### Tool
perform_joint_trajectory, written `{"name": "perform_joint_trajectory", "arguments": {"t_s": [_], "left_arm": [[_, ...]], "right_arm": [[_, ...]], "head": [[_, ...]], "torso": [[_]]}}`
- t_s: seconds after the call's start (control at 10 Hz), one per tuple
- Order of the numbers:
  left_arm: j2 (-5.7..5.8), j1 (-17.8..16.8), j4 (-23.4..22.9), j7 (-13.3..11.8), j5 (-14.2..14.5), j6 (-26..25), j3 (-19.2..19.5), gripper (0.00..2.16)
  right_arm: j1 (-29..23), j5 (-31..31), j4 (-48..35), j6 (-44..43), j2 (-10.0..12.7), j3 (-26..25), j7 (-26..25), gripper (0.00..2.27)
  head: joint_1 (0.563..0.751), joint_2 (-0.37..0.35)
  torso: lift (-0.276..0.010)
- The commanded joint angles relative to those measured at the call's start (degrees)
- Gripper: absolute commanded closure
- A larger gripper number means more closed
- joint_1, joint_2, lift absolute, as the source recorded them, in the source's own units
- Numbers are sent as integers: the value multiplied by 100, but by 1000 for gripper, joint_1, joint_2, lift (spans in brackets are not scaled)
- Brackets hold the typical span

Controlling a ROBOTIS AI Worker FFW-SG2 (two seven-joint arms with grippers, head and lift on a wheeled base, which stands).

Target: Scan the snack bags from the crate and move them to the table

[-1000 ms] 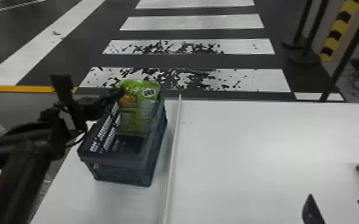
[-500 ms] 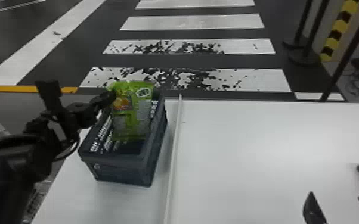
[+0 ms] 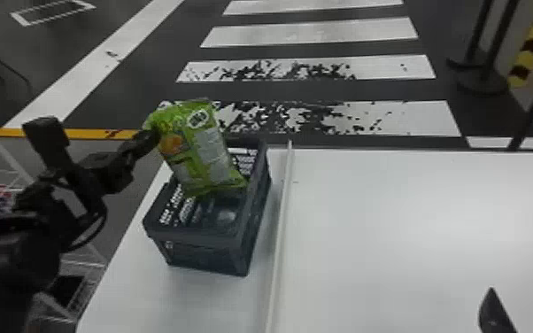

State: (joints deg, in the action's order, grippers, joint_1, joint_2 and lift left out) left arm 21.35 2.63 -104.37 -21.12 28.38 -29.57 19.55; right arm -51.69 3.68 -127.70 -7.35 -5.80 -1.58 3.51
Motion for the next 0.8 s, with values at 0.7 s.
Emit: {"name": "perform_joint_trajectory", "arguments": {"t_s": [0.7], "left_arm": [[-351, -8, -1243, 398, 766, -642, 251, 1899]], "right_arm": [[-201, -43, -150, -112, -27, 17, 9, 144]], "head": [[695, 182]], "torso": [[-95]]}}
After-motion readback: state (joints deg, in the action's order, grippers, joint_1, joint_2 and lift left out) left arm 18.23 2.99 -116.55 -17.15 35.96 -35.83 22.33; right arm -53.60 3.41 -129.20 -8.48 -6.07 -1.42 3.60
